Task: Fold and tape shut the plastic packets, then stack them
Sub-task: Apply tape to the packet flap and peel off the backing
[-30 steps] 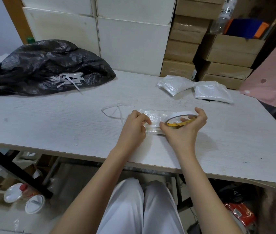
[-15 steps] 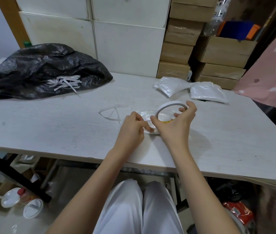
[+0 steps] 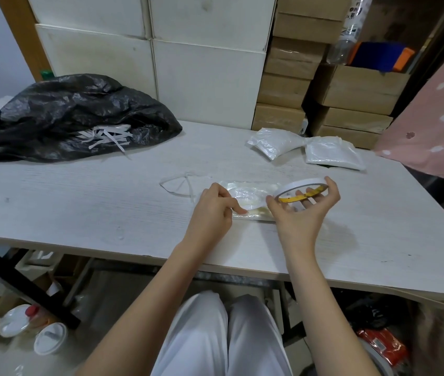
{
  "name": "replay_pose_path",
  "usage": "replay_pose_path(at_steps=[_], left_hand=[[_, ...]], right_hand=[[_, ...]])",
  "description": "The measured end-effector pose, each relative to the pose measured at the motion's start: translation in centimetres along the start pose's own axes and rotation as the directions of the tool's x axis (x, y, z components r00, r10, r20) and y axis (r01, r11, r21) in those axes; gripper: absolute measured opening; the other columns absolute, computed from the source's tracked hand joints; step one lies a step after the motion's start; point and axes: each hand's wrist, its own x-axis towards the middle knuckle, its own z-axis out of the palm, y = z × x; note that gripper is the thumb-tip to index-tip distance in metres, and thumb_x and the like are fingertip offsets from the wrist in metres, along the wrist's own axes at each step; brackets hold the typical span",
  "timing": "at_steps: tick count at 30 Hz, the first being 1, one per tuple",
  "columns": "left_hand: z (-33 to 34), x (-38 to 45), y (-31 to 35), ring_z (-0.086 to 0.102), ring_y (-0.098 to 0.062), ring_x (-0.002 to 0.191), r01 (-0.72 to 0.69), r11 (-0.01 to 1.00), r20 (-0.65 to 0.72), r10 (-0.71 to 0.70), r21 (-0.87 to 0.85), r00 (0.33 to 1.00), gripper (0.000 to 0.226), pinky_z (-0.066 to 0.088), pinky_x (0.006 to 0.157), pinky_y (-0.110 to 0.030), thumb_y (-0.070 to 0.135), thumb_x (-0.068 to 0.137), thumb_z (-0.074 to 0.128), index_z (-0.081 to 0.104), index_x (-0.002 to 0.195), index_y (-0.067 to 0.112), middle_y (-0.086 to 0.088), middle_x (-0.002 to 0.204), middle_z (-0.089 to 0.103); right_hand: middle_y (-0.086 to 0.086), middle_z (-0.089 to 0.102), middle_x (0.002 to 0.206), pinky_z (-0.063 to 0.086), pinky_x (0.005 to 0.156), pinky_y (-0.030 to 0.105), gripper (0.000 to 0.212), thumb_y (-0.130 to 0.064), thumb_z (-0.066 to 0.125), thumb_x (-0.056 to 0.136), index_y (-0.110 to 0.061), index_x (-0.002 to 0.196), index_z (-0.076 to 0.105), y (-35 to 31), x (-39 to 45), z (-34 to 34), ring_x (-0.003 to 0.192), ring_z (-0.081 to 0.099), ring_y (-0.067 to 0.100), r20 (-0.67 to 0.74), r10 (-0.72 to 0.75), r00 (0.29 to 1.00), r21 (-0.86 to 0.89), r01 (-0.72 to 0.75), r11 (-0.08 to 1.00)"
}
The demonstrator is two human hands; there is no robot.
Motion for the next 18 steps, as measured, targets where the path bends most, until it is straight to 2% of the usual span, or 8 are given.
replay_pose_path(at_steps=[2, 5, 7, 9, 11, 13, 16, 18], left_hand=[[0.0, 0.0, 0.1, 0.049, -0.022, 0.094, 0.006, 1.000, 0.002, -0.006, -0.010, 1.000, 0.039, 0.035, 0.073, -0.022, -0.010, 0.084, 0.048, 0.076, 0.081, 0.016, -0.006, 0.098, 0.052], [-0.2, -0.1, 0.2, 0.047, -0.021, 0.095, 0.020, 0.999, 0.023, -0.019, -0.031, 1.000, 0.041, 0.036, 0.075, -0.021, -0.009, 0.085, 0.044, 0.076, 0.083, 0.018, -0.006, 0.098, 0.050], [-0.4, -0.1, 0.5, 0.046, -0.021, 0.095, 0.018, 0.999, 0.049, -0.016, -0.041, 0.999, 0.038, 0.037, 0.078, -0.023, -0.003, 0.085, 0.043, 0.074, 0.088, 0.020, -0.006, 0.098, 0.049], [-0.5, -0.2, 0.9, 0.045, -0.022, 0.093, -0.032, 0.999, 0.059, 0.034, -0.019, 0.998, 0.032, 0.038, 0.082, -0.026, 0.008, 0.086, 0.045, 0.070, 0.099, 0.023, -0.006, 0.097, 0.047], [-0.5, -0.4, 1.0, 0.043, -0.022, 0.092, -0.076, 0.997, 0.070, 0.075, 0.011, 0.995, 0.035, 0.036, 0.084, -0.025, 0.019, 0.087, 0.045, 0.066, 0.113, 0.031, -0.005, 0.100, 0.047], [-0.2, -0.3, 0.8, 0.043, -0.024, 0.092, -0.126, 0.988, 0.078, 0.119, 0.093, 0.990, 0.035, 0.033, 0.083, -0.025, 0.024, 0.085, 0.046, 0.066, 0.112, 0.035, -0.006, 0.103, 0.048], [0.4, -0.1, 0.3, 0.045, -0.033, 0.088, -0.145, 0.972, 0.077, 0.133, 0.187, 0.988, 0.032, 0.034, 0.079, -0.029, 0.019, 0.082, 0.048, 0.072, 0.099, 0.031, -0.011, 0.105, 0.051], [0.9, -0.1, 0.2, 0.046, -0.035, 0.083, -0.148, 0.965, 0.054, 0.140, 0.219, 0.989, 0.031, 0.037, 0.074, -0.032, 0.020, 0.081, 0.043, 0.072, 0.091, 0.025, -0.014, 0.101, 0.052]], right_hand=[[-0.001, 0.027, 0.136, 0.055, 0.089, 0.043, 0.100, 0.010, 0.078, 0.062, -0.034, 0.133, 0.024, 0.8, 0.0, 0.1, 0.120, 0.047, 0.020, -0.005, -0.031, 0.999, -0.025, 0.031, 0.999], [-0.020, 0.023, 0.124, 0.054, 0.089, 0.043, 0.104, 0.014, 0.074, 0.061, -0.025, 0.140, 0.019, 1.6, -0.2, 0.2, 0.121, 0.043, 0.021, -0.002, -0.113, 0.994, -0.140, 0.112, 0.984], [-0.008, 0.022, 0.128, 0.052, 0.092, 0.039, 0.103, 0.016, 0.072, 0.063, -0.019, 0.143, 0.016, 1.8, -0.3, 0.3, 0.124, 0.037, 0.022, 0.017, -0.178, 0.984, -0.253, 0.177, 0.951], [0.008, 0.021, 0.134, 0.051, 0.093, 0.028, 0.101, 0.015, 0.071, 0.065, -0.016, 0.144, 0.015, 1.8, -0.3, 0.3, 0.127, 0.034, 0.022, 0.032, -0.221, 0.975, -0.343, 0.218, 0.914], [0.010, 0.021, 0.135, 0.044, 0.084, 0.005, 0.101, 0.011, 0.073, 0.066, -0.017, 0.144, 0.015, 1.8, -0.3, 0.3, 0.122, 0.034, 0.013, 0.057, -0.240, 0.969, -0.411, 0.242, 0.879], [0.010, 0.023, 0.135, 0.039, 0.071, -0.003, 0.101, 0.004, 0.076, 0.067, -0.018, 0.144, 0.015, 1.5, -0.3, 0.2, 0.108, 0.031, -0.003, 0.112, -0.233, 0.966, -0.457, 0.258, 0.851], [0.009, 0.027, 0.135, 0.041, 0.068, 0.011, 0.099, -0.010, 0.080, 0.068, -0.019, 0.143, 0.017, 0.5, -0.5, 0.2, 0.094, 0.028, -0.014, 0.165, -0.205, 0.965, -0.499, 0.260, 0.827], [0.009, 0.030, 0.133, 0.042, 0.070, 0.022, 0.099, -0.018, 0.082, 0.064, -0.021, 0.141, 0.018, 0.0, -0.7, 0.2, 0.098, 0.033, -0.006, 0.200, -0.246, 0.948, -0.568, 0.317, 0.760]])
